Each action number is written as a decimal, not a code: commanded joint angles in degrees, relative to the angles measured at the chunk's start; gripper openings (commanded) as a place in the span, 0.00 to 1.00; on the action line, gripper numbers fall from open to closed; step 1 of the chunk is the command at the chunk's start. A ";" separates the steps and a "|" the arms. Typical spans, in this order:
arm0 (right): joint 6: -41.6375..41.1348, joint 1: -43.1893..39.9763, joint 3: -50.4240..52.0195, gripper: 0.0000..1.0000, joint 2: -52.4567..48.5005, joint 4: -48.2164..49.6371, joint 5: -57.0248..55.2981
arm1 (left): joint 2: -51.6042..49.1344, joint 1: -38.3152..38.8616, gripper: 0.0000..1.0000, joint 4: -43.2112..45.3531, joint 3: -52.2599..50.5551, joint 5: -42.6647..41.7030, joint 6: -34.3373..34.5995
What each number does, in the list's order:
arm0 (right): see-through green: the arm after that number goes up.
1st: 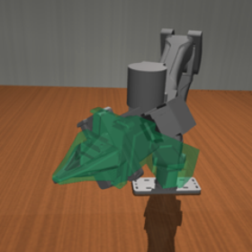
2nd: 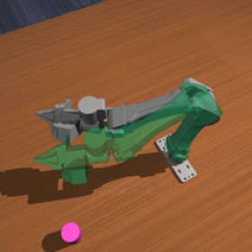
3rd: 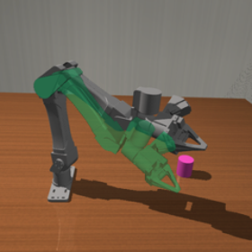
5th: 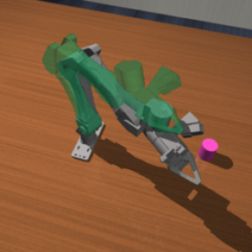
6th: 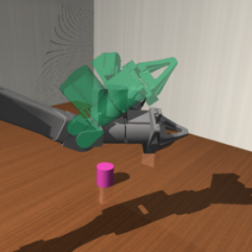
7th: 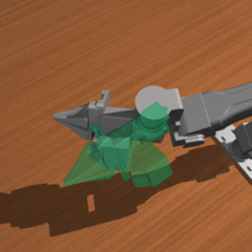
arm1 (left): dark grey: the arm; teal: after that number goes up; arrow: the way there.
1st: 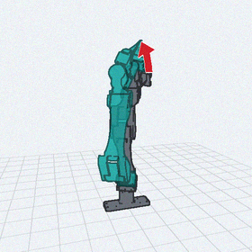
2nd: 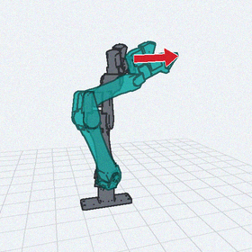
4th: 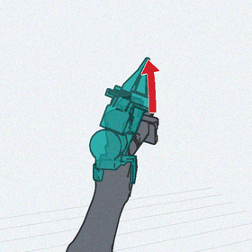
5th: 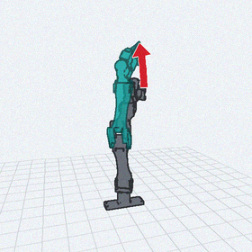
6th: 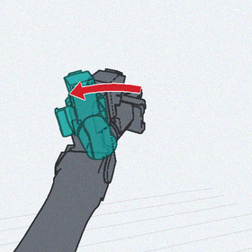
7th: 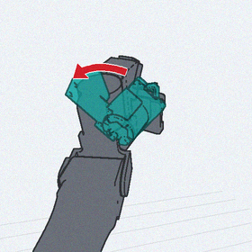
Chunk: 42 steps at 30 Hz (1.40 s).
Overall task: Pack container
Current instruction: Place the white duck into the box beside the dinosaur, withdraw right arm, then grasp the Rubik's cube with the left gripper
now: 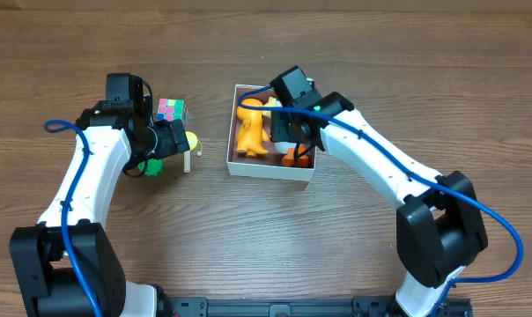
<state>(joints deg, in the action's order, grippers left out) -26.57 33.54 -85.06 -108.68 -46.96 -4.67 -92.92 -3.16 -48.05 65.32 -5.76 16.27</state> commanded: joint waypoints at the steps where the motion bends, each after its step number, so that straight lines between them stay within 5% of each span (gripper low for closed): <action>1: 2.12 0.48 -5.90 0.68 6.95 -2.16 0.26 | -0.52 -0.48 1.00 0.07 1.27 0.00 -1.07; 8: 1.31 -3.89 -8.41 0.84 20.31 -12.13 -9.01 | -0.52 -0.48 1.00 0.07 1.27 0.00 -1.07; 16: 1.31 -22.82 -8.37 0.98 27.28 -23.23 -9.64 | -0.52 -0.48 1.00 0.07 1.27 0.00 -1.05; 25: 3.91 -42.34 -2.38 1.00 23.93 -26.03 5.68 | -0.52 -0.46 1.00 -2.14 1.62 -5.09 3.15; 35: 4.28 -44.85 1.11 1.00 22.40 -26.51 7.58 | -2.03 -0.46 1.00 -7.45 20.15 1.49 -1.18; 42: 4.31 -44.87 1.11 1.00 22.40 -27.78 7.54 | -14.14 0.31 0.98 -11.82 31.93 2.40 -8.37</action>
<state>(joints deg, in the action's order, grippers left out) -22.48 -11.25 -83.99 -86.76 -74.46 2.63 -99.13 -3.11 -58.11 92.47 -5.39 12.93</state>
